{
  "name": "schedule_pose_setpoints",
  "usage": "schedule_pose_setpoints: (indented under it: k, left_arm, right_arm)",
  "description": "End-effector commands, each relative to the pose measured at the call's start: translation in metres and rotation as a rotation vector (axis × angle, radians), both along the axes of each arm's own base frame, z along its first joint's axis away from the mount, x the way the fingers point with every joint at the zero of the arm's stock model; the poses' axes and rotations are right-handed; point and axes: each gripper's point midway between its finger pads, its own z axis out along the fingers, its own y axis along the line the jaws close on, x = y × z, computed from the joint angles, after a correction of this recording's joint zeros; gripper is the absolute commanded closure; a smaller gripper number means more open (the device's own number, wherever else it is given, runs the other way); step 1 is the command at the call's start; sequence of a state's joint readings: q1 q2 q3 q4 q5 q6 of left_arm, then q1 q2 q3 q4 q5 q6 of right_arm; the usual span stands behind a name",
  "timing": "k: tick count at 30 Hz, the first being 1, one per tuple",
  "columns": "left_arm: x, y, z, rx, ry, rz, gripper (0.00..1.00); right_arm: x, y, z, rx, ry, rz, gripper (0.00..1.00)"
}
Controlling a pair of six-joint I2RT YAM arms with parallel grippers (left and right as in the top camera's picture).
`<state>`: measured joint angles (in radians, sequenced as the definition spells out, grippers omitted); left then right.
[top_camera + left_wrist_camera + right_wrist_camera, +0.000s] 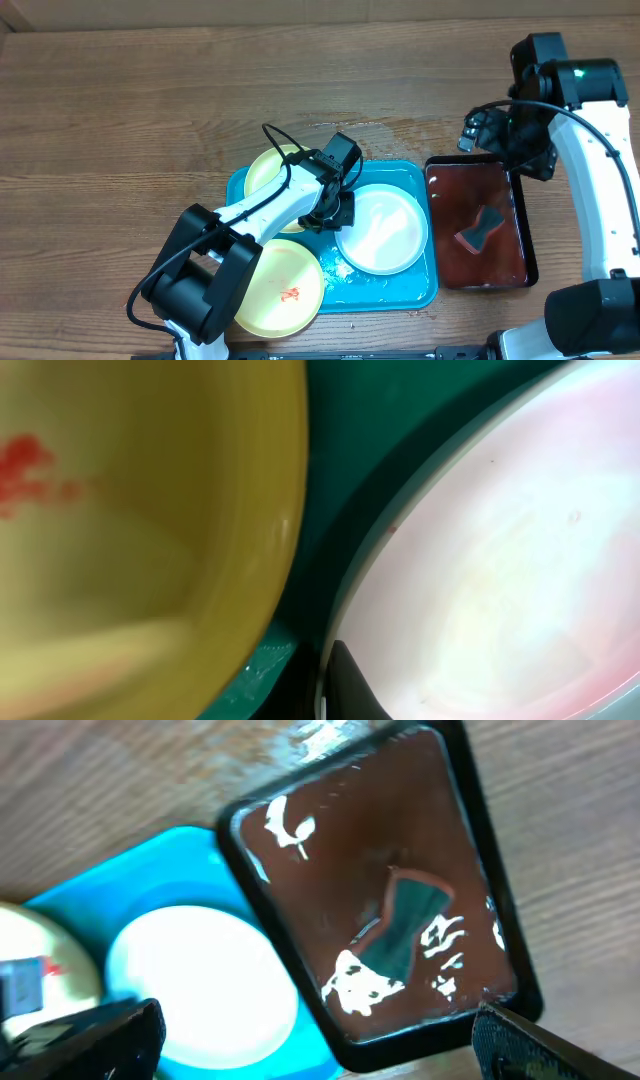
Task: Clean dirty plates on tray and stack at the side
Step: 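Place the sponge back on the dark tray and release it, then lift the white plate with the left gripper and tilt it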
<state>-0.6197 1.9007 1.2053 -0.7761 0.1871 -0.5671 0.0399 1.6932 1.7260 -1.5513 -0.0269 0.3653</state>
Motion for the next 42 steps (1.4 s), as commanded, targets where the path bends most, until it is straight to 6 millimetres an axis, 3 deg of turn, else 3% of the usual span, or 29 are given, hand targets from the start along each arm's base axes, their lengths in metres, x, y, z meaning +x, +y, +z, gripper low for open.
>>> schedule_pose_setpoints:
  k: [1, 7, 14, 26, 42]
  left_arm:
    - [0.016, -0.024, 0.018, -0.078, -0.045, -0.022, 0.96]
    - [0.041, -0.029, 0.051, -0.064, -0.125, -0.016, 0.96]
    - [0.053, -0.034, 0.08, -0.064, -0.162, -0.016, 0.96]
    - [0.051, -0.019, 0.078, 0.014, -0.163, -0.013, 0.96]
    - [0.073, 0.003, 0.08, 0.147, -0.278, 0.025, 0.96]
  right_arm:
    - [0.007, 0.006, 0.02, 0.046, -0.072, 0.022, 0.0]
    - [0.017, 0.006, 0.03, 0.042, -0.126, 0.037, 0.0]
    - [0.025, 0.006, 0.049, 0.041, -0.186, 0.05, 0.0]
    - [0.028, 0.003, 0.094, 0.009, -0.296, 0.106, 0.0]
    - [0.021, 0.001, 0.093, -0.002, -0.269, 0.104, 0.0]
